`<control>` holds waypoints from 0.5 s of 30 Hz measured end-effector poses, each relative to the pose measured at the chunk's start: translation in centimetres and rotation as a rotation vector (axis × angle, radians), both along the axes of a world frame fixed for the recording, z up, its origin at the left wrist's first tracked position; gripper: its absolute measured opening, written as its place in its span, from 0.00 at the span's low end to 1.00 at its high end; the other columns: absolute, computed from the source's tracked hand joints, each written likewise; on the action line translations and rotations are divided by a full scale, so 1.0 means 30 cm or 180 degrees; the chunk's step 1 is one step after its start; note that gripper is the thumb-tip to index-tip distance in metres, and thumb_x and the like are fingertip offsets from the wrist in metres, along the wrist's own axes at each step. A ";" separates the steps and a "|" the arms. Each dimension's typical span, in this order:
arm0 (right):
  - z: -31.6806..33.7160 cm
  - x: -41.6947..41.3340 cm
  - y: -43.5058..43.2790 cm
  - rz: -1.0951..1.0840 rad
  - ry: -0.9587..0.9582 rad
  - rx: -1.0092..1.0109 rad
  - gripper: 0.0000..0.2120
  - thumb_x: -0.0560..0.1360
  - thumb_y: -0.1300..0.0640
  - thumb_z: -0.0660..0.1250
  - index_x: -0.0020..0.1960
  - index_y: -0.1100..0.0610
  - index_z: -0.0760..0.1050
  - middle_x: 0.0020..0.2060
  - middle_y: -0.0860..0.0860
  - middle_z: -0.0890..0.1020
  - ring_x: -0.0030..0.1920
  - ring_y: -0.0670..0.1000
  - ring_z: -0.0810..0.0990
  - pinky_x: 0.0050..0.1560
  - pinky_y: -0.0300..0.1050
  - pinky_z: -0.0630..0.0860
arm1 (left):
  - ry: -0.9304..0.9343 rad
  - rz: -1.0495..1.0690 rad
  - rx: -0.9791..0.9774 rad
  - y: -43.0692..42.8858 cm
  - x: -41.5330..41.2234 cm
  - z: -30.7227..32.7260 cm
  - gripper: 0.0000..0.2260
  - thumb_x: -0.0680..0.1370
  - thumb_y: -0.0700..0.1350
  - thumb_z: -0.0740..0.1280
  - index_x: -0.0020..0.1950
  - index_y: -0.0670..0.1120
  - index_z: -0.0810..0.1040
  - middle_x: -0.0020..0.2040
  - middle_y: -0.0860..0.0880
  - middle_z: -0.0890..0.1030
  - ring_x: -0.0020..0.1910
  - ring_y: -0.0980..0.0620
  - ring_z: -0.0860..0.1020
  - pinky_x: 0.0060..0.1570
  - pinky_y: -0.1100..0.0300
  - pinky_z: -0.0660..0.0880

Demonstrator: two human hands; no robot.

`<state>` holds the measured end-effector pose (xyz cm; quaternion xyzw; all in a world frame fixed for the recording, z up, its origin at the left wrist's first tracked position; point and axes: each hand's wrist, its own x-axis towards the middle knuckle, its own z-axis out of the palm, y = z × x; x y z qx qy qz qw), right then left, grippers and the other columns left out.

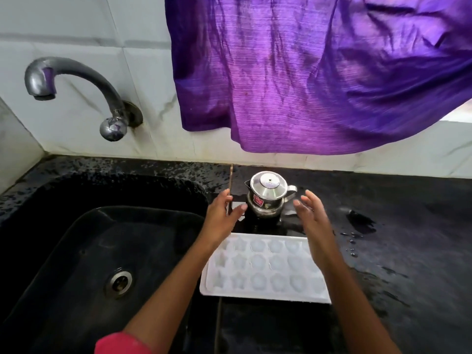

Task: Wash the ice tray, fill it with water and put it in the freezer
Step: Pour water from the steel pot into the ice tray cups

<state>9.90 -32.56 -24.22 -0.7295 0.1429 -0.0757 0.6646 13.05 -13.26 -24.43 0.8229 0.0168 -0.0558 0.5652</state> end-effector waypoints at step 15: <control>-0.048 0.184 -0.005 -0.0006 0.0032 0.0070 0.04 0.77 0.54 0.63 0.46 0.54 0.74 0.43 0.54 0.79 0.44 0.52 0.77 0.48 0.53 0.76 | -0.0051 -0.0527 -0.0180 -0.081 0.114 -0.007 0.20 0.77 0.47 0.66 0.69 0.50 0.68 0.62 0.52 0.76 0.65 0.51 0.71 0.65 0.53 0.67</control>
